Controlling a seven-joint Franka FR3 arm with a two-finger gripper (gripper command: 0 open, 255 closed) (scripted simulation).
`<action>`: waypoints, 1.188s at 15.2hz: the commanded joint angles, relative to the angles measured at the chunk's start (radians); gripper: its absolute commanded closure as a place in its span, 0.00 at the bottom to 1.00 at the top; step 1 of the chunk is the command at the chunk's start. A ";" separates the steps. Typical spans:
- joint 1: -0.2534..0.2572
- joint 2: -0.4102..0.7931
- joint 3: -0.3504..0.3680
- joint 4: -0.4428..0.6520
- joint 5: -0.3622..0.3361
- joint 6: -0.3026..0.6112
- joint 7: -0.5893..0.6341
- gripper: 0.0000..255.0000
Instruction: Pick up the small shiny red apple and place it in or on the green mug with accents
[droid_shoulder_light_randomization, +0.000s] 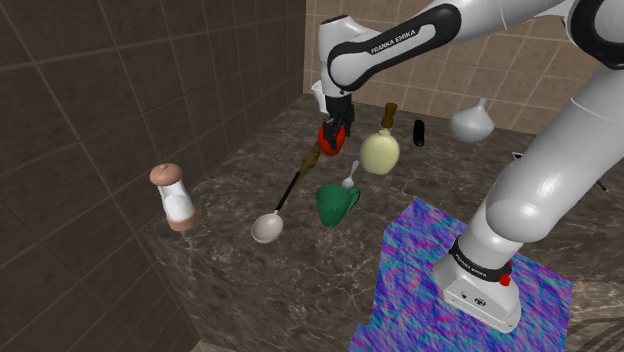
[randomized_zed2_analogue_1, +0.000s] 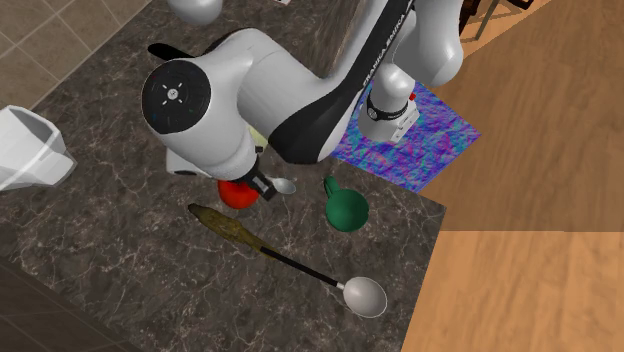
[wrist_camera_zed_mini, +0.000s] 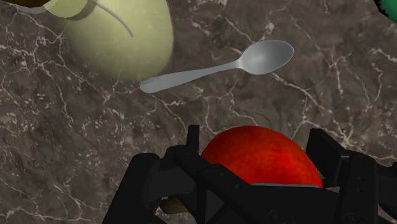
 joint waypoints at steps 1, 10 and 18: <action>0.000 -0.010 0.000 0.017 0.002 -0.027 -0.004 1.00; 0.001 -0.044 0.000 0.104 0.010 -0.147 -0.021 1.00; 0.010 -0.084 0.010 0.152 0.020 -0.237 -0.016 1.00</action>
